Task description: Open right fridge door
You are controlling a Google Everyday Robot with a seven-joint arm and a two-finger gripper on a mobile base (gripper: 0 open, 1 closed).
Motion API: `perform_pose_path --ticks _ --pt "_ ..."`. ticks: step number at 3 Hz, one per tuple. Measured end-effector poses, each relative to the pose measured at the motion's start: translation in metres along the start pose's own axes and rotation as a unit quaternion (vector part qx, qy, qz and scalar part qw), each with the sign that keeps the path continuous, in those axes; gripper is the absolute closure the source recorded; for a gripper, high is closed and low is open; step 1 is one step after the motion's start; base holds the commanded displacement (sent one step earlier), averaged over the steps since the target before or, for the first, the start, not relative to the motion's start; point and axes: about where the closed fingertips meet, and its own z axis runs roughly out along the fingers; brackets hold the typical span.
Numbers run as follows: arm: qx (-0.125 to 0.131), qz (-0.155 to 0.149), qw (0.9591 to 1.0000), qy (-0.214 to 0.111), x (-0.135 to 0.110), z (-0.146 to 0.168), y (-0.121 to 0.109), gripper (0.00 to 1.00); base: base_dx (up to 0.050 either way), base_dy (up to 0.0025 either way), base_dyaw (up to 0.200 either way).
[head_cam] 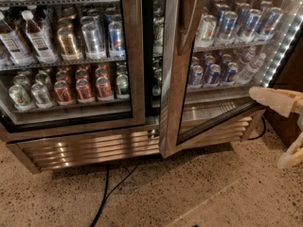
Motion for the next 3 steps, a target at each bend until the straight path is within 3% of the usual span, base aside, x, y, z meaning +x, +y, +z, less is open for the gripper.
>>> perform_pose_path --ticks 1,2,3 --pt "-0.02 -0.014 0.9996 0.018 0.014 0.019 0.027 0.0 0.0 0.0 0.0" --pt "-0.021 -0.034 0.9992 0.011 0.049 0.035 0.077 0.0 0.0 0.0 0.0" --pt "-0.045 -0.029 0.9986 -0.005 0.095 0.051 0.135 0.0 0.0 0.0 0.0"
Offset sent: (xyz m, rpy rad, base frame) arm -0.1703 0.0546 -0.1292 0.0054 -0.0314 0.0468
